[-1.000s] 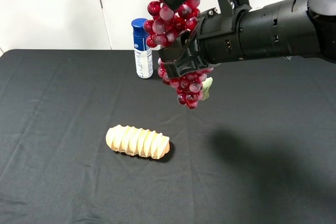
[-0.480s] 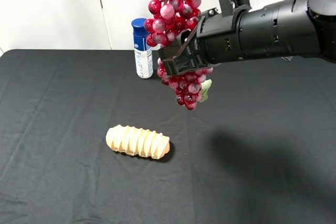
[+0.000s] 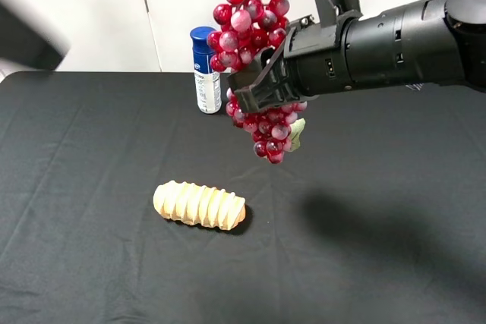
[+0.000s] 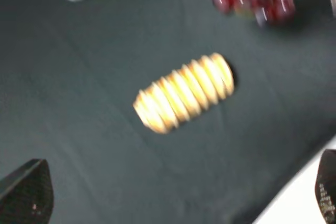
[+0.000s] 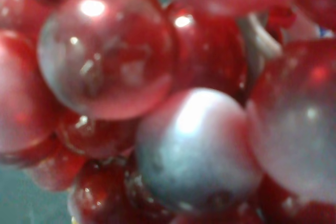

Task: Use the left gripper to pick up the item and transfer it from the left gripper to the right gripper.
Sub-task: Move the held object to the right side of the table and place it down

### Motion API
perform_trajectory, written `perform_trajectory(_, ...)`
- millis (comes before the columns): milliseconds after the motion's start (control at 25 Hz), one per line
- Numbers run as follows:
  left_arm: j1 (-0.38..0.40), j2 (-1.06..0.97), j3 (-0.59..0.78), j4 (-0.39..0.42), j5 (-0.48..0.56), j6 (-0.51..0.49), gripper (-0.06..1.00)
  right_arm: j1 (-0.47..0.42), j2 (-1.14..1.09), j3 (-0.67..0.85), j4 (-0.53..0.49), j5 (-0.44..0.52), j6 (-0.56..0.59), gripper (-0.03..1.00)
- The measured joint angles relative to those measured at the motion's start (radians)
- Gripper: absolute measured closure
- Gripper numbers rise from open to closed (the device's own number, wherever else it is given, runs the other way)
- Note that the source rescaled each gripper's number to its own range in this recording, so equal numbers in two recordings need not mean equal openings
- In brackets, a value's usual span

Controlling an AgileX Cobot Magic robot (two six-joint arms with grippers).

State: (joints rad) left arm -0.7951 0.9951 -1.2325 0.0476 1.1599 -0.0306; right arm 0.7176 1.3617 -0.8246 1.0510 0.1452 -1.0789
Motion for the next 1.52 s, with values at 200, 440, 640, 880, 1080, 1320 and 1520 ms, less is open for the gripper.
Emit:
perform_trajectory(200,0.000,-0.204,0.229,-0.028,-0.025,-0.017,-0.05,0.000,0.000,0.002,0.000,0.037,0.000,0.95)
perform_trajectory(440,0.000,-0.432,0.416,-0.035,-0.030,-0.021,-0.05,0.000,0.000,0.002,0.000,0.048,0.004,0.96)
perform_trajectory(640,0.000,-0.636,0.521,-0.034,-0.038,-0.021,-0.05,0.000,0.000,0.002,0.000,0.052,0.007,0.96)
perform_trajectory(880,0.000,-0.862,0.628,-0.027,-0.038,-0.021,-0.05,0.000,0.000,0.002,0.000,0.053,0.023,0.96)
perform_trajectory(1080,0.000,-0.981,0.696,0.010,-0.038,-0.021,-0.05,0.000,0.000,0.002,0.000,0.053,0.026,0.96)
perform_trajectory(1320,0.000,-1.002,0.738,0.017,-0.091,-0.019,-0.05,0.000,0.000,0.002,0.000,0.054,0.028,0.96)
perform_trajectory(1520,0.000,-1.002,0.738,0.017,-0.095,-0.019,-0.05,0.000,0.000,0.002,0.000,0.054,0.030,0.96)
